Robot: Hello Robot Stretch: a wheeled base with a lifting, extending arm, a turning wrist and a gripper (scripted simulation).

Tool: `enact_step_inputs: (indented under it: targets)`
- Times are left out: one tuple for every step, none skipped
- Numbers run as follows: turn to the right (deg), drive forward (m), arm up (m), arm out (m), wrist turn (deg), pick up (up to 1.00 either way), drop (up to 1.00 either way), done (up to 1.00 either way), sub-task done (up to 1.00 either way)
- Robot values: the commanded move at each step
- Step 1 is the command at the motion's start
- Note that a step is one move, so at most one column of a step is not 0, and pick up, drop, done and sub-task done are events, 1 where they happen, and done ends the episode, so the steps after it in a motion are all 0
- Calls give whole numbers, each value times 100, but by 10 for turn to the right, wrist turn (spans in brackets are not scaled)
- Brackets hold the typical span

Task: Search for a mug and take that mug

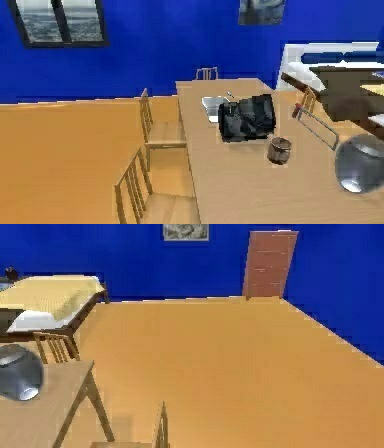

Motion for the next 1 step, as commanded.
enact_step_inputs:
  targets:
    - [-450,0,0,0,0,0,0,0,0]
